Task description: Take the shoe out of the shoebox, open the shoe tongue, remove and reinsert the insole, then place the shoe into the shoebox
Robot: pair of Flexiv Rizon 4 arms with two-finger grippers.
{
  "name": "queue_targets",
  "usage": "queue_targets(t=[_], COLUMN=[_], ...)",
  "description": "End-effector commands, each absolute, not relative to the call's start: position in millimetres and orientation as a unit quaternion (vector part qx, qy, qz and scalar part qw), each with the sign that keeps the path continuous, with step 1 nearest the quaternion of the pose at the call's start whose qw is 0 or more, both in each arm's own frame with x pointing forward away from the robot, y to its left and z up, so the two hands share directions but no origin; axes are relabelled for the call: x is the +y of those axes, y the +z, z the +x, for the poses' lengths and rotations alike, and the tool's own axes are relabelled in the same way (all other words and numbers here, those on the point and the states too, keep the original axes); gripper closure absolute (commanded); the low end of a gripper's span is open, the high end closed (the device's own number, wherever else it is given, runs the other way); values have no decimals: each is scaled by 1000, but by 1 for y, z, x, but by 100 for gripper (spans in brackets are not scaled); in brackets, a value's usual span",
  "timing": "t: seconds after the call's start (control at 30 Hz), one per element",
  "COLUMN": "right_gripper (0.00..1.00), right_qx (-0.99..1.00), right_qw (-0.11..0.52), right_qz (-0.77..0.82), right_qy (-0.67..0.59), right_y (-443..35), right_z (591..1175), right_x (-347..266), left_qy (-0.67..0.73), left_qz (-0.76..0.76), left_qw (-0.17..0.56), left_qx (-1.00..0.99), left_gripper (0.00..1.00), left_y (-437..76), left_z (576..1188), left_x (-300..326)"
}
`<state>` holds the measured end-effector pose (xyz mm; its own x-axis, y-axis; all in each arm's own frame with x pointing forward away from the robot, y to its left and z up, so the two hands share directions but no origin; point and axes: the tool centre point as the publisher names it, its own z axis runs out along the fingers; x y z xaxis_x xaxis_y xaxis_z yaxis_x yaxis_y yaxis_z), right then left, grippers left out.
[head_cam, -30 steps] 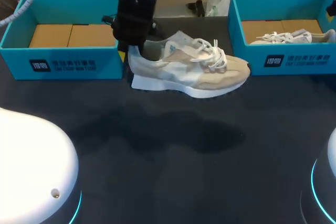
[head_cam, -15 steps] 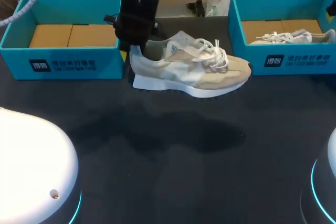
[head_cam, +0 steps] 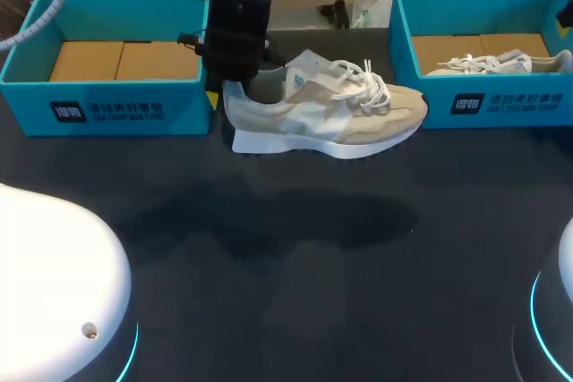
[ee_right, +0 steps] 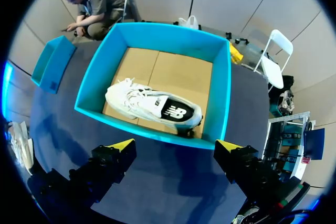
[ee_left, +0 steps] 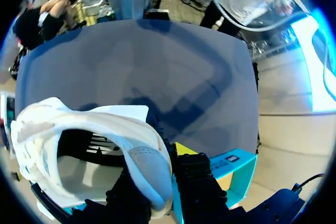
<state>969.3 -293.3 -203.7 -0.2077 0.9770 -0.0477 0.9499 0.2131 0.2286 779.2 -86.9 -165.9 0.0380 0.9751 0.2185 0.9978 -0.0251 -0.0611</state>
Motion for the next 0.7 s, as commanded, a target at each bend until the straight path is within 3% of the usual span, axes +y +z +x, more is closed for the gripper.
queue_targets(t=[0.03, 0.7], right_gripper=[0, 0], right_qx=[774, 774], right_qw=[90, 90], right_qz=[623, 623], right_qy=[74, 74], right_y=[-204, -204], right_z=[970, 970], right_x=[-294, -294], left_qy=[-62, -66], left_qz=[-704, -682], left_qw=[83, 77], left_qx=[-703, -725], left_gripper=[100, 100], left_y=[-181, -284], left_z=[774, 773], left_x=[-89, -102])
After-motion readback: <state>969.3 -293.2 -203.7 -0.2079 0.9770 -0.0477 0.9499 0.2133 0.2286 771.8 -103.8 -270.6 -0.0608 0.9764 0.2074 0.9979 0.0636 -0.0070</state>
